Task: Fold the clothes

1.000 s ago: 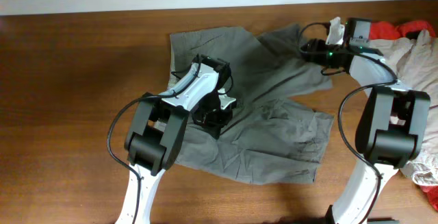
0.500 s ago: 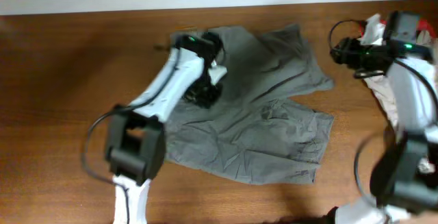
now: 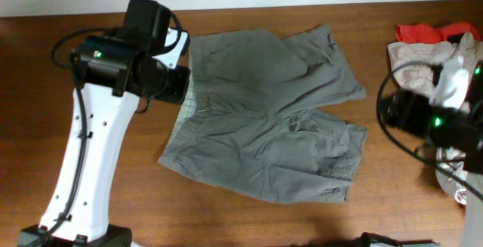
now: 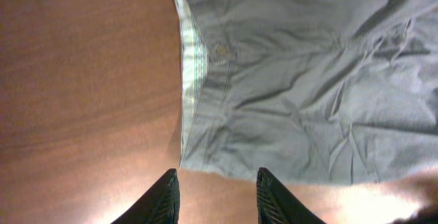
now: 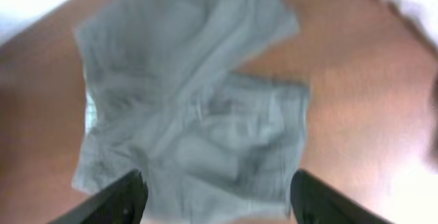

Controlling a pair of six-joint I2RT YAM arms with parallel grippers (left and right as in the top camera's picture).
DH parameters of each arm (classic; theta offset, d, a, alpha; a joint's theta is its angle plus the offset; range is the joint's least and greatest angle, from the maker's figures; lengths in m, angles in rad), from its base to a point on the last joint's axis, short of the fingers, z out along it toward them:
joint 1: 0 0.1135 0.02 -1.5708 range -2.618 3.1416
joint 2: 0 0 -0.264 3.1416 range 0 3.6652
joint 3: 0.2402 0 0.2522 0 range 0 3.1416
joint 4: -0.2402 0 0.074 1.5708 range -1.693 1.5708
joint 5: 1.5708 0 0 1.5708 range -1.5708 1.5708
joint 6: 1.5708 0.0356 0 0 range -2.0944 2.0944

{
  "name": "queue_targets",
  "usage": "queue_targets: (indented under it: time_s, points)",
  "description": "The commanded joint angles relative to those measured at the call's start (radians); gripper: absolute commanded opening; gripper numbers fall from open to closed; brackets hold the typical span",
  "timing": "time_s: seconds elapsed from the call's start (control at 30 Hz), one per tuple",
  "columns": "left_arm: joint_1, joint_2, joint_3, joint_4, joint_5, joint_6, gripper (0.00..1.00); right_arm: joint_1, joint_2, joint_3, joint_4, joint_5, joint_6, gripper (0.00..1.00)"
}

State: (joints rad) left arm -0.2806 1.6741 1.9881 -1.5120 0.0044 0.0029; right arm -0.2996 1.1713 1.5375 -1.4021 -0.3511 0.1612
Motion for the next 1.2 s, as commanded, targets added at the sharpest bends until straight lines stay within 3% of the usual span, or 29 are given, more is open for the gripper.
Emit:
queue_targets:
  time_s: [0.0,0.1,0.17,0.3,0.5,0.73,1.17]
  points:
    - [0.002,-0.001,-0.006,-0.019,-0.009,-0.015,0.37,0.005,0.002,0.003,-0.123,0.016,0.019,0.72]
    - [0.002,-0.001,-0.061,0.04,-0.004,-0.014,0.4,0.005,0.002,-0.023,-0.225,0.016,0.012,0.7]
    - [-0.002,0.001,-0.16,0.159,0.063,0.022,0.4,0.005,0.002,-0.089,-0.249,0.014,0.013,0.61]
    - [-0.021,0.005,-0.312,0.307,0.122,0.101,0.38,0.005,0.002,-0.209,-0.251,-0.013,0.011,0.61]
    - [-0.029,0.013,-0.523,0.416,0.143,0.103,0.38,0.006,0.002,-0.443,-0.217,-0.064,-0.034,0.62]
    - [-0.031,0.013,-0.672,0.583,0.229,0.103,0.39,0.041,-0.021,-0.675,-0.068,-0.111,-0.048,0.68]
    - [-0.031,0.015,-0.706,0.652,0.229,0.103,0.39,0.072,-0.02,-0.865,0.253,-0.096,0.228,0.65]
